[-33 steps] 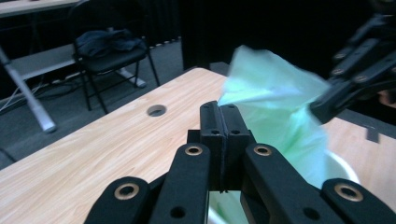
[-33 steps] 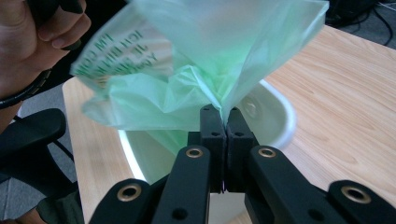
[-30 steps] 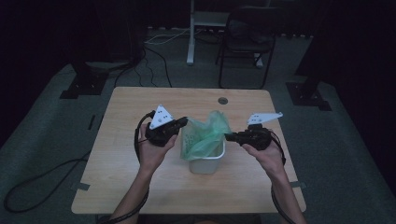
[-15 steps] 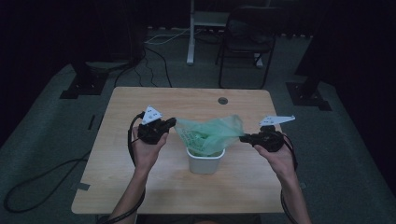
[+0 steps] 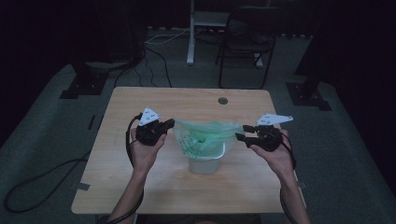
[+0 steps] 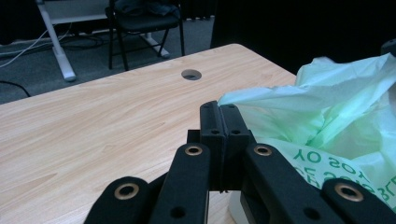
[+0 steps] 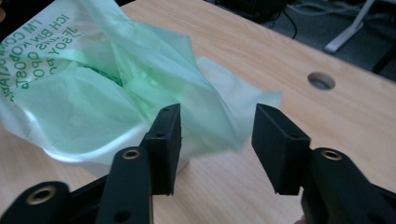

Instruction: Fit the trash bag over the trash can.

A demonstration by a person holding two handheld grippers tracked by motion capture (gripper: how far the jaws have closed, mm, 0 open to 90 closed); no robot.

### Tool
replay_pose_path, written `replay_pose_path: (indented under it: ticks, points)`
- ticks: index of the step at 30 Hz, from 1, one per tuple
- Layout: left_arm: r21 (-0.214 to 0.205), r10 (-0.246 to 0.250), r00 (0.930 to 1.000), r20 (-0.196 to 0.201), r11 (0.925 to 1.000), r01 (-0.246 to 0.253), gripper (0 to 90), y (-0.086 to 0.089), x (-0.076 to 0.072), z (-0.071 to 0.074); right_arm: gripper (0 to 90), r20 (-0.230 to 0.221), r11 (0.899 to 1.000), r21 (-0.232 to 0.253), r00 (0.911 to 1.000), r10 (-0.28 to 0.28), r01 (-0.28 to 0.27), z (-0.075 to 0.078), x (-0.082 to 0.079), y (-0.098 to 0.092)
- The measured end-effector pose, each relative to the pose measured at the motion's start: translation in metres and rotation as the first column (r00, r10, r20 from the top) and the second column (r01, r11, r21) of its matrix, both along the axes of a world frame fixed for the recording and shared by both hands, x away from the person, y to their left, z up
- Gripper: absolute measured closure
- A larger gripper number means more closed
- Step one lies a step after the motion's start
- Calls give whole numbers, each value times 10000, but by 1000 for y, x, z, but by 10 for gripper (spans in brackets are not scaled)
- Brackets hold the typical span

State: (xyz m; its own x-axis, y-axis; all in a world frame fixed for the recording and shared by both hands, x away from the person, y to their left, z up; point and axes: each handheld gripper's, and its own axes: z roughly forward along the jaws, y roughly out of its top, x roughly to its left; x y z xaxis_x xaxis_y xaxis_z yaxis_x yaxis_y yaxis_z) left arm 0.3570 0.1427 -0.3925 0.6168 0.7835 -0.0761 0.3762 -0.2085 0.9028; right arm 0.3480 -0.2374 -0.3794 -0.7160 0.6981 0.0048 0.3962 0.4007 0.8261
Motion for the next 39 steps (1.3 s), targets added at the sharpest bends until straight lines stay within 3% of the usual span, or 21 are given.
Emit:
replay_pose_path:
  ticks: [4, 10, 13, 15, 17, 20, 24, 28, 29, 33, 37, 39]
  points:
    - [-26, 11, 10000, -8, 10000, -12, 900, 0, 0, 0, 479, 341, 9995, -311, 9994, 45, -35, 5, 1, 9]
    - [-15, 19, 10000, -14, 10000, -19, 900, 0, 0, 0, 478, -69, 9992, -300, 9996, 259, -261, 2, 16, 15]
    - [8, 74, 10000, -63, 10000, -74, 900, 2, 1, -1, 554, -373, 9978, -550, 9987, 339, -359, -7, 29, 19]
    - [2, 117, 9999, -79, 9999, -117, 900, 4, 2, -1, 714, -651, 9971, -624, 9971, 398, -439, -9, 35, 19]
    - [-1, 152, 9998, -135, 9999, -152, 900, 5, 2, -2, 811, -830, 9971, -476, 9950, 554, -595, -9, 40, 18]
    - [22, 184, 9996, -230, 9998, -184, 900, 7, 3, -3, 884, -758, 9982, -273, 9958, 512, -534, -3, 45, 18]
    - [5, 284, 9990, -349, 9996, -284, 900, 9, 4, -4, 895, -621, 9991, 116, 9972, 410, -403, 8, 54, 19]
    - [85, 288, 9971, -701, 9996, -283, 900, 11, 7, -7, 891, -708, 9989, 377, 9970, 306, -280, 13, 64, 22]
    - [205, 320, 9949, -958, 9993, -301, 900, 11, 10, -11, 889, -809, 9987, 447, 9964, 266, -231, 13, 69, 24]
    - [328, 375, 9895, -1393, 9989, -332, 900, 10, 15, -21, 874, -1356, 9995, 295, 9908, -22, 63, -2, 88, 34]
    - [514, 327, 9831, -1799, 9984, -239, 900, 10, 17, -31, 871, -1825, 9995, 240, 9830, -179, 226, -17, 97, 37]
    - [643, 233, 9769, -2125, 9979, -98, 900, 9, 17, -41, 870, -2354, 9995, -4, 9714, -314, 322, -36, 103, 36]
